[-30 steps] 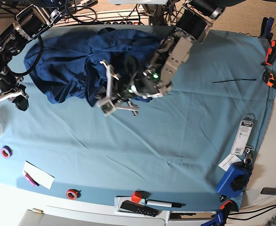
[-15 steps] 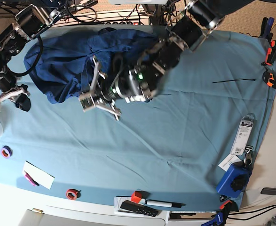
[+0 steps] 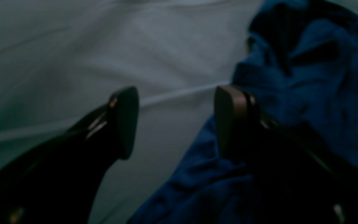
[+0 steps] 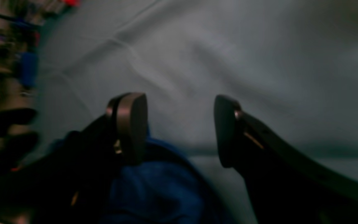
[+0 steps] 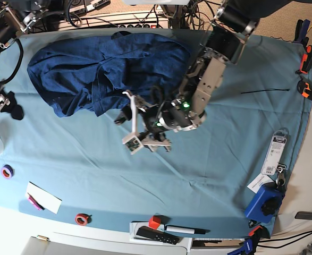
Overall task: Layout the t-shirt on the table in an organized manner, then fold the t-shirt properly
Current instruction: 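Press the folded half down and open the left gripper, then hold the left gripper on the fold while the right gripper approaches the shirt end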
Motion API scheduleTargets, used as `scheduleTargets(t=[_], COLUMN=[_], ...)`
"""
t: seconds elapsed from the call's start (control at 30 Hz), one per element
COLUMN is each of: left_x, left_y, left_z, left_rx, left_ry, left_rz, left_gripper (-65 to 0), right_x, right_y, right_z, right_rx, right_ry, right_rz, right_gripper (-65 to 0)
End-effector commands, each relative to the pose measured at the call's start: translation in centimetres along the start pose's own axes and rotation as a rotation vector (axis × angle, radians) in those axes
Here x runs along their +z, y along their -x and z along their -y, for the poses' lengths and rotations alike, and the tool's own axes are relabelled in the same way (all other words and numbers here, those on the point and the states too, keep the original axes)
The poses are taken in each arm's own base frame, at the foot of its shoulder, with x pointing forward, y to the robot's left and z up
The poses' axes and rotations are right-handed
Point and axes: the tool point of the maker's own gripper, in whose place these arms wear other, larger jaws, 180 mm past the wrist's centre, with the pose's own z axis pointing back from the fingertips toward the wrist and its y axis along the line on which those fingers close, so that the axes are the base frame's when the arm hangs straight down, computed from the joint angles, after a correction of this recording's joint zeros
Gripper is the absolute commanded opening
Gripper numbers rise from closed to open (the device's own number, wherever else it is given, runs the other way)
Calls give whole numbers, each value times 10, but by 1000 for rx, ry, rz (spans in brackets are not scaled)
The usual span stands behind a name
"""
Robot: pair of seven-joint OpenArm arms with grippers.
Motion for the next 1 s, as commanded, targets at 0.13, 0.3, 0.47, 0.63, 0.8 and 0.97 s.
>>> scheduleTargets(t=[0.13, 0.3, 0.47, 0.63, 0.8, 0.97], left_x=[4, 4, 4, 4, 4, 4], left_y=[-21, -22, -22, -22, -22, -22], left_z=[-4, -4, -4, -4, -4, -4], left_rx=[-18, -18, -18, -18, -18, -18], left_ry=[-5, -5, -5, -6, -5, -5], left_rz=[63, 67, 67, 66, 67, 67], left_gripper=[-266, -266, -266, -268, -268, -268], right_x=[-15, -31, -36, -33, -33, -32], right_y=[17, 64, 69, 57, 58, 59], right_z=[5, 1, -12, -17, -17, -13], right_rx=[-121, -129, -150, -164, -164, -152], right_ry=[-79, -90, -152, -188, -187, -168], right_rz=[-50, -217, -218, -173, -174, -190], right_gripper=[-310, -310, -310, -310, -311, -311])
